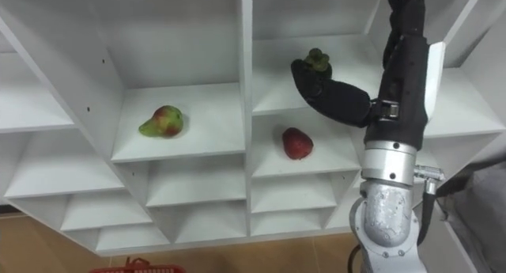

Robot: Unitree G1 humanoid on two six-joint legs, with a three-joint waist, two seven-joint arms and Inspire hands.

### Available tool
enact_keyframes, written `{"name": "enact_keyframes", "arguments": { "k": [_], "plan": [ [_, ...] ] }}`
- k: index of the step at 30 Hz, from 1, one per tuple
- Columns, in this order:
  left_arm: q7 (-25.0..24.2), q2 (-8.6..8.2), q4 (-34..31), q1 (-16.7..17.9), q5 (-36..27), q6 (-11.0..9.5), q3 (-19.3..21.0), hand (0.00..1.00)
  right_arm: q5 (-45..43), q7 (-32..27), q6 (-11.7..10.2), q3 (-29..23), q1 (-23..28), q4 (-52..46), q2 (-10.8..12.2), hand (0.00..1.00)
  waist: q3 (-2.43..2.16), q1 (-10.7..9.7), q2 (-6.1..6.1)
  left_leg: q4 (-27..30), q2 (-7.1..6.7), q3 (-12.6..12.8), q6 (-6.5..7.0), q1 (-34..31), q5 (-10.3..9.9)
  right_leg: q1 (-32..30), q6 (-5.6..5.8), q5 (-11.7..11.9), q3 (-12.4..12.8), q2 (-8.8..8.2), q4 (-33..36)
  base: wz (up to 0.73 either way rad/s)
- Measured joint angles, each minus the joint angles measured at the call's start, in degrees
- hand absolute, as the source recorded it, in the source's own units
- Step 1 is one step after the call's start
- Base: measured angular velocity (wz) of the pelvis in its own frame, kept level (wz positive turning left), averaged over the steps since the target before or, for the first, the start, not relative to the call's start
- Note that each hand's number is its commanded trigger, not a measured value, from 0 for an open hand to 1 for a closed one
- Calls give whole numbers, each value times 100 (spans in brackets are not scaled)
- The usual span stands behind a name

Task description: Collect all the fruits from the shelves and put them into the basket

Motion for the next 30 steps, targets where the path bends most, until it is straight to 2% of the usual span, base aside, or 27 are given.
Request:
{"name": "enact_keyframes", "arguments": {
  "k": [22, 24, 26, 30],
  "plan": [
    [11, -18, 97, -68, -26, 5, -8, 100, 32, 51, -66, 96, 102, 177, 12, 0, 19, -3, -27, -1, 5, -17, -1, 17, 0, 67, -2, 17, -8, 15, -77, 0],
    [33, -17, 99, -78, -16, 10, -8, 100, 38, 156, 24, 145, 102, 418, 10, 0, 29, 10, -45, -1, 6, -30, -1, 13, 0, 71, -2, 17, -10, 16, -77, 5],
    [41, -17, 100, -78, -9, 10, -8, 100, 64, 340, 212, 316, 103, 600, 13, 0, 40, 29, -56, -1, 4, -43, -1, 2, 0, 68, -1, 17, -16, 15, -78, 4],
    [39, -15, 101, -77, -8, 10, -6, 100, 89, 524, 248, 375, 97, 630, 20, 0, 45, 78, -50, -7, 5, -89, -1, -17, 0, 68, -1, 16, -54, 14, -87, 6]
  ]
}}
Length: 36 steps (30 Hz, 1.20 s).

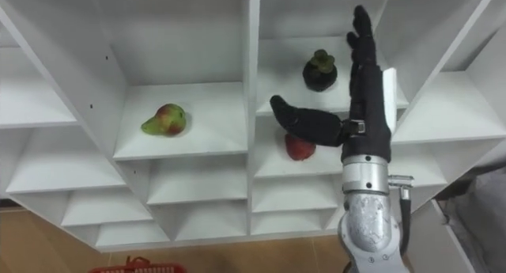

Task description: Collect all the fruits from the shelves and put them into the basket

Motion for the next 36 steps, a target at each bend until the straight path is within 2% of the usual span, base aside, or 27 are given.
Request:
{"name": "enact_keyframes", "arguments": {
  "k": [7, 11, 27, 36],
  "plan": [
    [-30, 0, 10, -112, 3, 75, -46, 100, 126, -11, 0, 2, -13, 0, 64, 0, 6, 194, 18, 5, -1, -63, 0, -17, 0, 8, 0, 0, -93, -18, 3, 4],
    [-16, 0, 9, -116, 5, 77, -43, 100, 159, -24, 0, 2, -12, 7, 70, 0, 14, 204, 36, 13, -2, -78, 0, -44, 1, -5, 0, 0, -119, -25, 3, 0],
    [15, 0, 10, -122, 8, 79, -45, 100, 214, -153, -1, 2, -12, 23, 73, 0, -4, 202, 58, 27, -1, -88, -1, -93, 1, -39, 0, 0, -190, -37, 10, 0],
    [-133, -1, 9, -90, 8, 94, 4, 100, 212, -396, -1, -83, -41, 23, 75, 0, -34, 209, 78, 56, -1, -129, -1, -70, 3, 5, 0, 0, -235, -55, 10, 0]
  ]
}}
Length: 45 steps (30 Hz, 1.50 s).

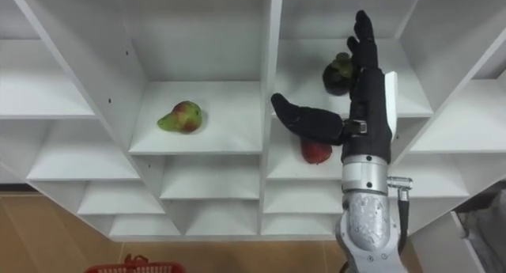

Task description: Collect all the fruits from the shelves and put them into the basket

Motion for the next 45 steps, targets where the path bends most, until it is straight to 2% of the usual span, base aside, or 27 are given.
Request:
{"name": "enact_keyframes", "arguments": {
  "k": [5, 11, 15, 19, 25, 32, 35, 45],
  "plan": [
    [41, 10, -18, 0, 0, 0, -7, 100, 1, -201, -2, -19, -173, 72, -76, 0, 26, -1, -53, 70, -1, 2, 0, -6, 0, 43, 0, 0, -28, -11, -8, 2],
    [188, 29, -18, 87, 87, 9, 5, 100, -58, -481, -1, -71, -213, 103, -223, 0, 37, 16, -92, 72, -7, -24, 0, 3, 0, 83, -1, -1, -32, -7, -35, 2],
    [184, 78, -30, 131, 248, 24, 11, 100, -225, -630, -1, -260, -338, 258, -243, 0, 41, 12, -119, 63, -5, -69, -1, -12, 0, 102, -2, 0, -47, 6, -89, 5],
    [182, 129, -29, 147, 360, 135, 11, 100, -192, -741, -3, -339, -521, 547, -268, 0, 46, 3, -150, 42, -2, -89, -9, -6, 5, 110, -2, 0, -76, 8, -108, 1],
    [210, 148, -57, 175, 490, 218, 17, 100, -12, -716, 3, -361, -529, 837, -268, 0, 58, 14, -208, 40, 1, -100, -9, 2, 5, 131, -2, 0, -104, 3, -109, 0],
    [262, 150, -132, 200, 576, 256, 14, 100, -69, -676, 29, -375, -625, 1209, -297, 0, 69, 27, -206, 42, 0, -131, -9, 47, 5, 192, -2, -1, -176, -13, -109, 2],
    [266, 150, -140, 191, 578, 283, 15, 100, -46, -582, 29, -380, -629, 1216, -377, 0, 65, 38, -202, 41, -1, -145, -10, 53, 5, 198, -2, -1, -169, -10, -109, 0],
    [286, 148, -256, 292, 619, 394, 18, 100, -102, -545, 70, -423, -683, 1454, -382, 0, 54, 8, -179, 47, -6, -198, -13, 78, 8, 234, -2, -1, -190, -15, -109, 1]
  ]
}}
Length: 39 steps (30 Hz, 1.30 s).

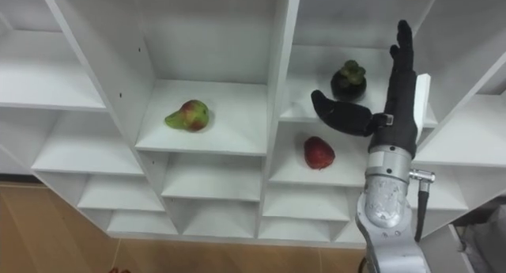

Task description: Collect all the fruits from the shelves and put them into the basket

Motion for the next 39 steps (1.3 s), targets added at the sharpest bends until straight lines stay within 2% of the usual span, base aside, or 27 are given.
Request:
{"name": "enact_keyframes", "arguments": {
  "k": [4, 7, 16, 22, 25, 29, 34, 39],
  "plan": [
    [22, -9, -152, 69, -37, 1, 4, 100, 9, 67, 77, -35, -9, 220, 0, 0, 7, 11, 22, 6, -2, -39, 0, 16, 0, 30, 2, -1, -28, -6, -7, 3],
    [17, -26, -230, 92, -33, 8, 3, 100, 53, 227, 78, -35, -48, 323, -2, 0, -11, 7, 52, 13, -2, -42, 0, 23, 0, 42, 1, -2, -29, -6, -7, 0],
    [-25, -28, -292, 150, -2, 14, 0, 100, 329, 324, 111, -34, -212, 906, -38, 0, -33, 23, 5, 35, -45, -58, 23, 35, 15, 70, 13, -10, -20, -47, 2, 0],
    [-141, 35, -331, 128, -42, 207, 64, 100, 588, 420, 188, -45, -474, 1323, -145, 0, 0, 10, -118, 24, -72, -118, 31, 102, 16, 160, 43, -31, -24, -63, 0, 4],
    [-142, 50, -376, 130, -42, 301, 102, 100, 733, 451, 298, -43, -564, 1406, -247, 0, -9, 18, -162, 24, -78, -166, 32, 83, 15, 159, 43, -31, -73, -68, 1, 6],
    [-142, 48, -504, 123, -38, 462, 101, 100, 846, 482, 300, -41, -725, 1582, -255, 0, -14, 6, -168, 25, -74, -195, 32, 73, 15, 159, 42, -30, -140, -74, 8, 4],
    [-144, 48, -676, 134, -39, 503, 100, 100, 1085, 564, 302, -43, -805, 1718, -264, 0, -23, -3, -180, 28, -73, -195, 32, 80, 15, 169, 40, -28, -143, -78, 27, 0],
    [-139, 32, -824, 152, -41, 570, 94, 100, 1204, 619, 487, -86, -973, 1829, -264, 0, -25, -9, -183, 26, -73, -214, 32, 77, 15, 193, 32, -23, -156, -79, 27, 2]
  ]
}}
